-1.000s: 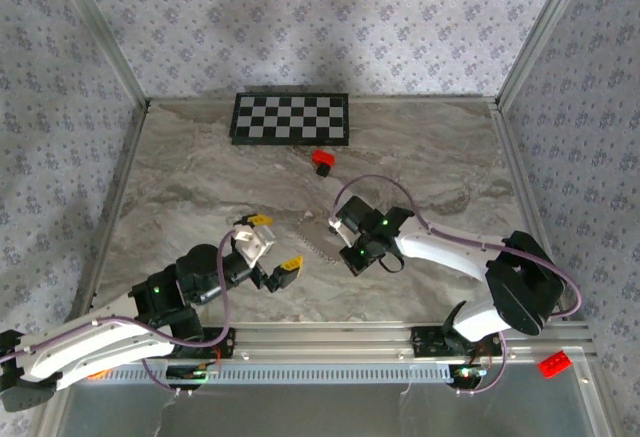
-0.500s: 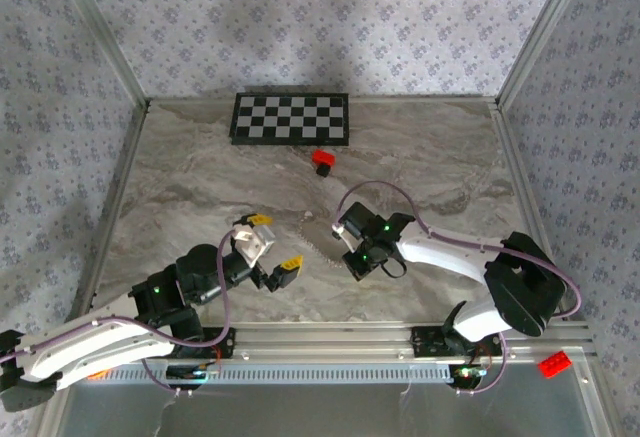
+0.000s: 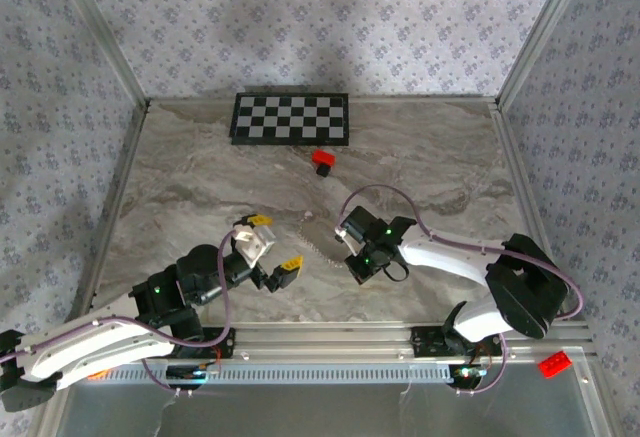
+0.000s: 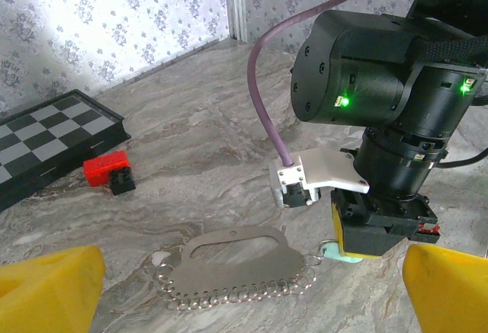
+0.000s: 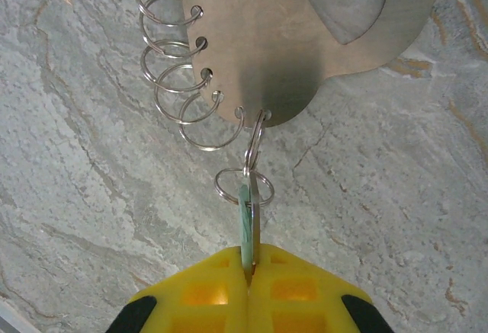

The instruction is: Put the keys on the keyring

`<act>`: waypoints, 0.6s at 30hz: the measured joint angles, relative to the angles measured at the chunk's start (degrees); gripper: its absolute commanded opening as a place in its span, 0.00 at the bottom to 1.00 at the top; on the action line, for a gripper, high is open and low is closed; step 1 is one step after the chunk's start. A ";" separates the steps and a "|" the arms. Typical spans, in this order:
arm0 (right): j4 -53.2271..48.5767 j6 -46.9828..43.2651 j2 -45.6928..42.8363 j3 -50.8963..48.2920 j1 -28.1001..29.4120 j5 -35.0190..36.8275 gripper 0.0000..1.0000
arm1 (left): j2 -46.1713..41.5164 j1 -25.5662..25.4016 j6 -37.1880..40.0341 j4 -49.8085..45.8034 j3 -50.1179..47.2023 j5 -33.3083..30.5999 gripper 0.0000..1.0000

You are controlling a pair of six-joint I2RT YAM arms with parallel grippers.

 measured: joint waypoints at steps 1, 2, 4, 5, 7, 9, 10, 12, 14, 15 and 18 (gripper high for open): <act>0.00 0.02 -0.11 0.00 0.00 0.07 0.00 | 0.00 0.00 0.00 0.00 0.00 0.02 0.99; 0.00 0.07 -0.24 0.00 0.02 0.09 0.00 | 0.00 0.00 0.00 0.00 0.00 0.02 1.00; 0.00 0.22 -0.37 0.00 0.02 0.09 0.00 | 0.00 0.00 0.00 0.00 -0.07 0.02 0.99; -0.02 0.37 -0.39 0.00 0.04 0.11 0.00 | 0.00 0.00 0.00 -0.02 -0.09 0.02 1.00; -0.26 0.52 -0.39 0.00 0.26 0.59 0.00 | -0.04 0.00 0.00 -0.02 -0.11 0.02 0.99; -0.74 0.70 -0.39 0.00 0.55 1.16 0.00 | -0.39 0.00 0.00 -0.02 -0.11 0.00 0.99; -0.92 0.87 -0.39 0.00 0.68 1.40 0.00 | -0.46 0.00 0.00 -0.02 -0.11 0.00 0.99; -1.11 1.07 -0.39 0.00 0.83 1.64 0.00 | -0.90 0.00 0.00 -0.04 -0.20 0.00 0.99; -1.64 1.31 -0.39 0.00 0.87 2.05 0.00 | -1.36 0.00 0.00 -0.04 -0.20 -0.02 0.99; -1.90 1.44 -0.35 0.00 0.87 2.10 0.00 | -1.53 0.00 0.00 -0.04 -0.20 -0.02 0.99; -2.56 1.49 0.33 0.02 1.18 2.73 0.00 | -2.03 0.00 0.00 -0.11 -0.22 -0.17 0.99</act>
